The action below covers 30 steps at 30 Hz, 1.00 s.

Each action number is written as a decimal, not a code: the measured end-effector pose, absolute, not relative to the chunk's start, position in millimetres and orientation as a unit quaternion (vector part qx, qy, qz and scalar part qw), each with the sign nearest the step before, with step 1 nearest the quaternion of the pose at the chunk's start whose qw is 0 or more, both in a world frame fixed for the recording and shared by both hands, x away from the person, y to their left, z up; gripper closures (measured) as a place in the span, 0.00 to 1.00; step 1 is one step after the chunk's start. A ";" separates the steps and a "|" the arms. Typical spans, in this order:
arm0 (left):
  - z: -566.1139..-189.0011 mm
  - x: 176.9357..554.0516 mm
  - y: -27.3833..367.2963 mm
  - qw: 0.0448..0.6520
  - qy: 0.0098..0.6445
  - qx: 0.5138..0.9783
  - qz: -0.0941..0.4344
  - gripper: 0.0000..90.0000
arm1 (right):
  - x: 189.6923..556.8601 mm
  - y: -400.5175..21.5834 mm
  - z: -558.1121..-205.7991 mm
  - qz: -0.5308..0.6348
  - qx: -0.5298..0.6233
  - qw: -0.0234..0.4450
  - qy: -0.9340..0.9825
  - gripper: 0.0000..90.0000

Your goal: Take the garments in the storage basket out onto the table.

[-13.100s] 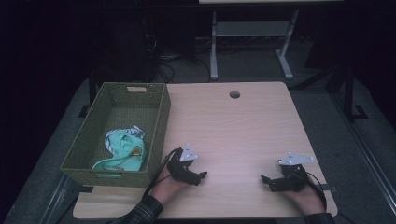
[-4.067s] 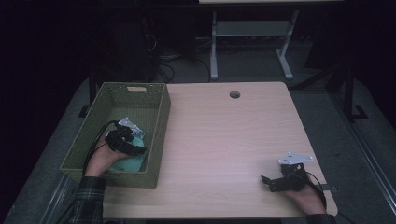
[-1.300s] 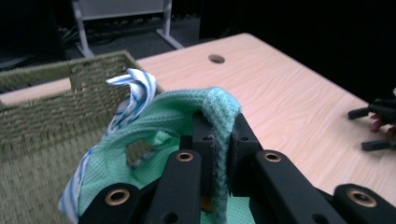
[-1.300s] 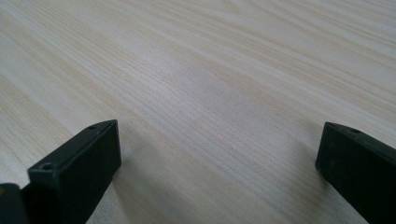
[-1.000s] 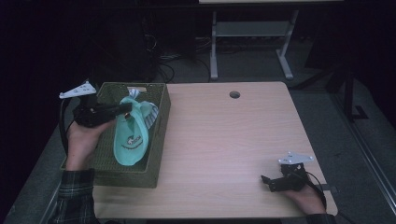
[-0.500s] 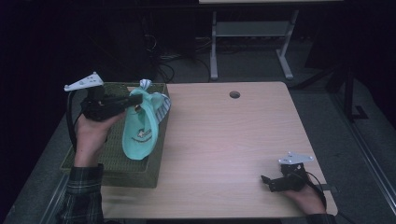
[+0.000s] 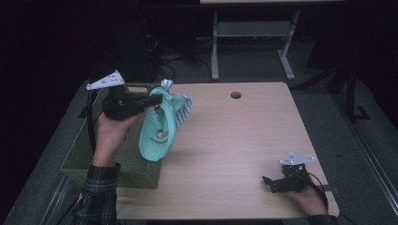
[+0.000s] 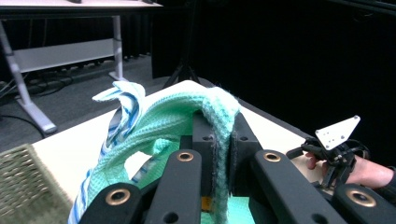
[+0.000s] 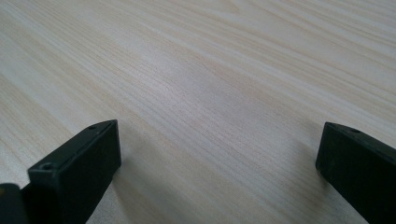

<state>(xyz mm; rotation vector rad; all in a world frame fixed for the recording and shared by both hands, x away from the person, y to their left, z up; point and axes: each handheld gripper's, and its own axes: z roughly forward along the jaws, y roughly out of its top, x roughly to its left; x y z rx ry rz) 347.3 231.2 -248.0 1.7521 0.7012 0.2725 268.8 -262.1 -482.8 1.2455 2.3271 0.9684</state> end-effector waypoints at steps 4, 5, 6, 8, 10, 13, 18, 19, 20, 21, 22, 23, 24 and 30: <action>-251.5 349.6 220.0 0.582 0.293 0.751 0.107 0.93 | 268.8 -262.1 -482.8 0.340 0.437 0.164 0.816 0.00; -252.1 350.0 217.7 0.581 0.292 0.752 0.106 0.94 | 268.8 -262.1 -482.8 0.340 0.437 0.164 0.817 0.00; -253.6 350.9 211.1 0.580 0.288 0.755 0.103 0.94 | 268.8 -262.1 -482.8 0.340 0.437 0.164 0.817 0.00; -254.5 351.4 207.6 0.580 0.286 0.756 0.101 0.94 | 268.8 -262.1 -482.8 0.340 0.437 0.164 0.817 0.00; -257.0 352.6 198.3 0.581 0.281 0.758 0.096 0.94 | 268.8 -262.1 -482.8 0.340 0.437 0.164 0.816 0.00; -260.2 354.0 191.0 0.581 0.277 0.760 0.092 0.94 | 268.7 -262.0 -482.8 0.340 0.437 0.164 0.816 0.00; -269.6 357.2 172.6 0.575 0.272 0.768 0.081 0.94 | 268.8 -262.0 -482.8 0.340 0.437 0.164 0.816 0.00; -271.7 357.7 168.6 0.572 0.270 0.770 0.079 0.94 | 268.8 -262.0 -482.8 0.340 0.437 0.164 0.816 0.00; -274.3 358.2 163.8 0.569 0.268 0.773 0.077 0.94 | 268.8 -262.0 -482.8 0.340 0.437 0.164 0.816 0.00; -275.9 358.6 160.8 0.568 0.267 0.775 0.075 0.94 | 268.8 -262.0 -482.8 0.340 0.437 0.164 0.816 0.00; -277.8 358.8 156.8 0.564 0.266 0.778 0.075 0.94 | 268.8 -262.1 -482.8 0.340 0.437 0.165 0.817 0.00; -279.4 358.7 152.8 0.561 0.265 0.781 0.076 0.94 | 268.7 -262.0 -482.8 0.340 0.437 0.164 0.816 0.00; -280.8 359.1 149.3 0.559 0.262 0.783 0.076 0.94 | 268.7 -262.0 -482.7 0.340 0.438 0.164 0.816 0.00; -290.4 360.6 131.8 0.560 0.260 0.784 0.066 0.94 | 268.7 -261.9 -482.7 0.340 0.438 0.164 0.816 0.00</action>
